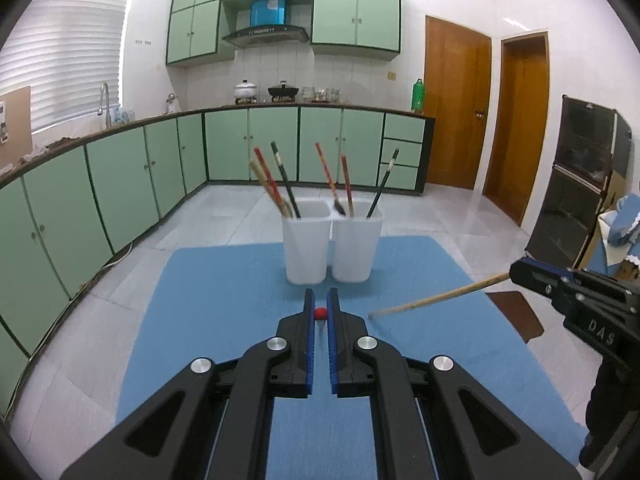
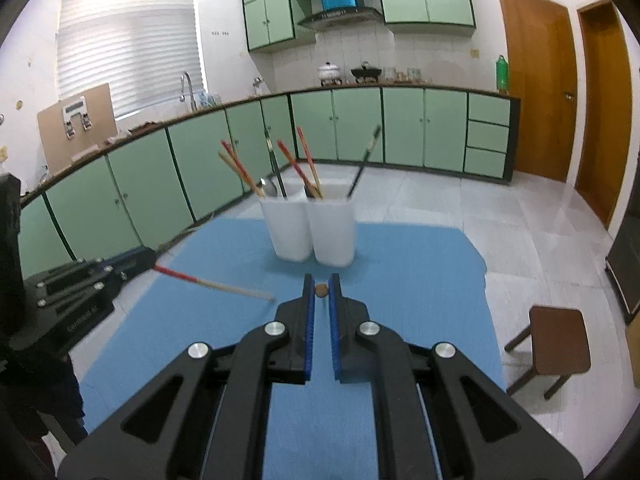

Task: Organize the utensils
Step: 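Lift both chopsticks and lower them into the white holder cups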

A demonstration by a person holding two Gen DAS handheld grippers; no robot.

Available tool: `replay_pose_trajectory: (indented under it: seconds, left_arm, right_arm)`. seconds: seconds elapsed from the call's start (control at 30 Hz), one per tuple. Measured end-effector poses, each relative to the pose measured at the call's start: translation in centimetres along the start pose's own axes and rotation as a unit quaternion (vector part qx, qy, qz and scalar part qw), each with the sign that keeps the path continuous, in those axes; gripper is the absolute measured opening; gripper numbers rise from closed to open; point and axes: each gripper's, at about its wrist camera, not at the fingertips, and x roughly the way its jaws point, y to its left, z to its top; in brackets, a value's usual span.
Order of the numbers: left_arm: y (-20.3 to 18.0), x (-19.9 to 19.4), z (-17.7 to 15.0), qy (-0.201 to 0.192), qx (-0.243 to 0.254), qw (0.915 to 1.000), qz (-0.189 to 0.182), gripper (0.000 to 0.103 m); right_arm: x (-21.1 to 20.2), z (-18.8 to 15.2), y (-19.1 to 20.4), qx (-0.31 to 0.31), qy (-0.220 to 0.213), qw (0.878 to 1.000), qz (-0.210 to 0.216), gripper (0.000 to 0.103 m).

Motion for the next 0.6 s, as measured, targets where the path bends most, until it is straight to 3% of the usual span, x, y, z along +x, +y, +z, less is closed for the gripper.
replay_pose_trajectory:
  seconds: [0.6]
  left_arm:
    - [0.9, 1.6, 6.0, -0.027, 0.004, 0.9991, -0.034, 0.005]
  right_arm:
    - [0.8, 9.4, 0.3, -0.002, -0.029, 0.998, 0.054, 0.006]
